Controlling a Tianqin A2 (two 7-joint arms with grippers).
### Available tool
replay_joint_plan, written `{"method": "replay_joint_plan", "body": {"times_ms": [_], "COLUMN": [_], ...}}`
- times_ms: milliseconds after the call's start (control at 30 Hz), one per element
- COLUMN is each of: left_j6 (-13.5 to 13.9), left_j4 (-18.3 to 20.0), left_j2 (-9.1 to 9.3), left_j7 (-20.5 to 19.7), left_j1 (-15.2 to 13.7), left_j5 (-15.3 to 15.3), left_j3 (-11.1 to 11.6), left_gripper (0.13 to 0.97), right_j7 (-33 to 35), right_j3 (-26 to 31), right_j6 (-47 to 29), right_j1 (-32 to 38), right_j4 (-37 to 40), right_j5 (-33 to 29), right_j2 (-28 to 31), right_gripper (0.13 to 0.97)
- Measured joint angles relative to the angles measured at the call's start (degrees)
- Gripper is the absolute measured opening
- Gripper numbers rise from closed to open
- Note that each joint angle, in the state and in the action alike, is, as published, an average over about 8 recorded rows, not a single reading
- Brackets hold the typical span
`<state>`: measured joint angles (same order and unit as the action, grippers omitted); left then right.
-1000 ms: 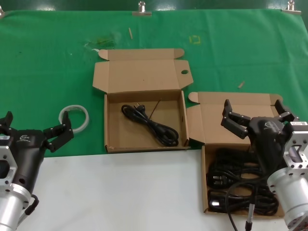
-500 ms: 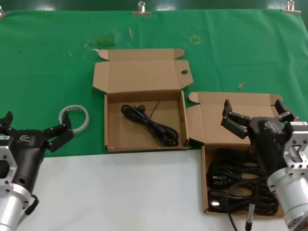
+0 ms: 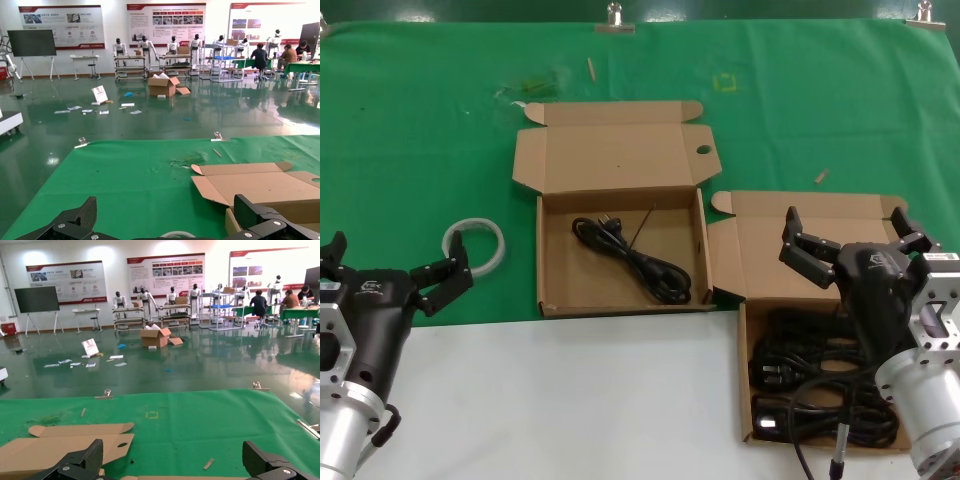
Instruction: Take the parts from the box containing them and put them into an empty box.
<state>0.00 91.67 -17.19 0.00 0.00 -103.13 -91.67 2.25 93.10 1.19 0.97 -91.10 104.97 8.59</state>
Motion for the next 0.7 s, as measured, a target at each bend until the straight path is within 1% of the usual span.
{"method": "replay_joint_plan", "body": {"times_ms": [700], "left_j6": [0.0], "left_j4": [0.0], "left_j2": [0.0], "left_j7": [0.0], "left_j1": [0.0], "left_j5": [0.0], "left_j3": [0.0], "left_gripper": [0.965], "right_j7": [0.0], "right_j3": [0.0], "right_j6": [0.0], "right_j1": [0.0], "right_j4": [0.0], "right_j5": [0.0], "right_j2": [0.0], "right_gripper": [0.966]}}
